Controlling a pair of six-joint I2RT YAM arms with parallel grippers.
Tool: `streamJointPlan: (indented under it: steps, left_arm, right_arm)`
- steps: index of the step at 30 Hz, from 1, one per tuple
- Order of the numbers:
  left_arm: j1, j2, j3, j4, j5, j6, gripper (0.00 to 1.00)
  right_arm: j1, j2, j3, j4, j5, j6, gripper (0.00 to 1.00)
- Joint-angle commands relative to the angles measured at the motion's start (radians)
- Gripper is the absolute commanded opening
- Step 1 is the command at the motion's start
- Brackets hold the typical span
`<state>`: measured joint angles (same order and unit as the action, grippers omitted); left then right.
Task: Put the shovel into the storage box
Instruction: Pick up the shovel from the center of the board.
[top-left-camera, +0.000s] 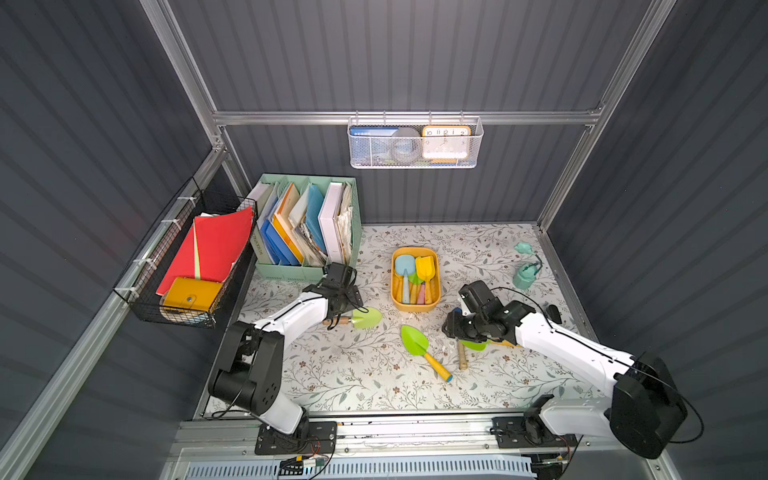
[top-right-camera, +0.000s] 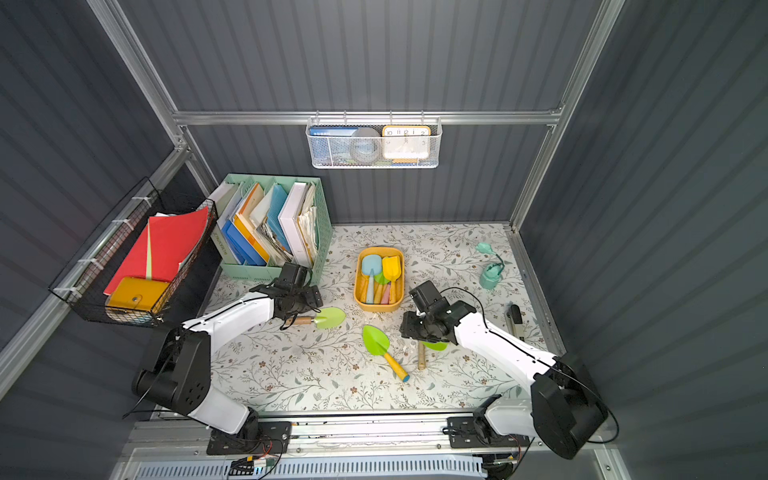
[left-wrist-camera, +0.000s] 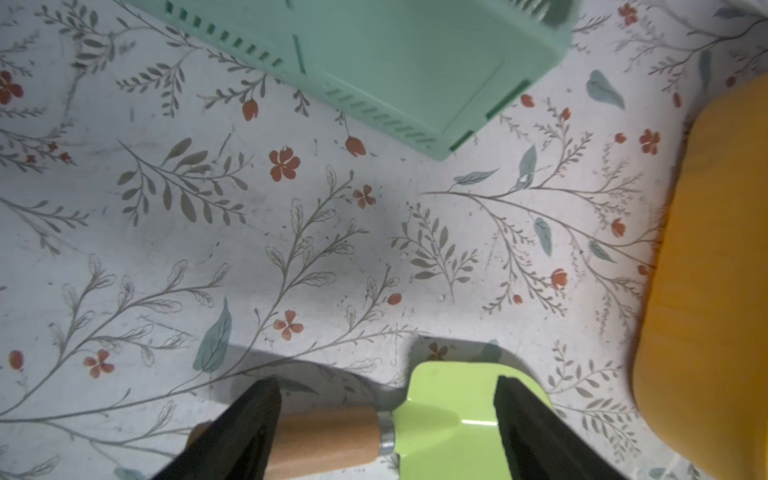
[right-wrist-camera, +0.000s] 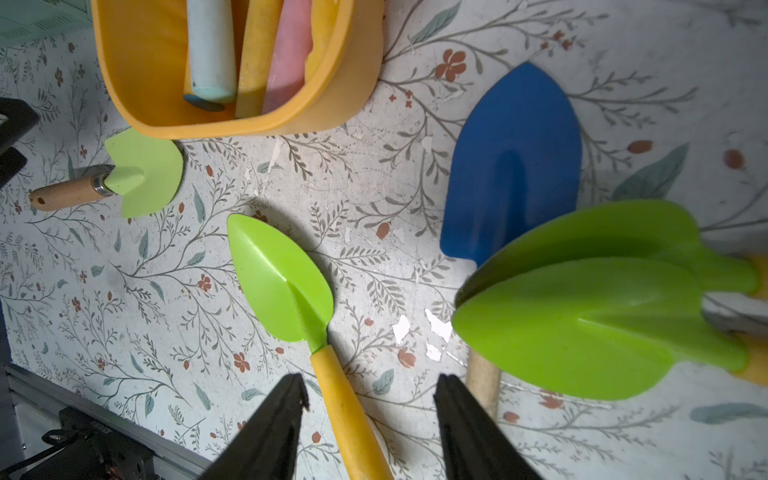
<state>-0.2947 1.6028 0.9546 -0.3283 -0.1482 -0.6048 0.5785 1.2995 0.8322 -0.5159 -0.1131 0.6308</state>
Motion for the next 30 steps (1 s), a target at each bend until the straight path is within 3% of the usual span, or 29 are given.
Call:
streamJointPlan:
  steps: [1, 11, 20, 30]
  left_arm:
    - [0.012, 0.041, 0.016, 0.017, 0.026, 0.03, 0.86]
    - [0.012, 0.003, -0.064, 0.012, 0.069, 0.014, 0.83]
    - [0.008, -0.121, -0.184, 0.022, 0.143, -0.028, 0.78]
    - [-0.083, -0.159, -0.22, -0.033, 0.108, -0.079, 0.66]
  right_arm:
    - [0.005, -0.017, -0.008, 0.011, 0.007, 0.003, 0.57]
    - [0.005, 0.007, -0.015, 0.032, 0.011, 0.015, 0.56]
    - [0.006, 0.049, 0.004, 0.039, -0.013, 0.015, 0.56]
    - [0.005, 0.056, -0.001, 0.053, -0.02, 0.027, 0.56]
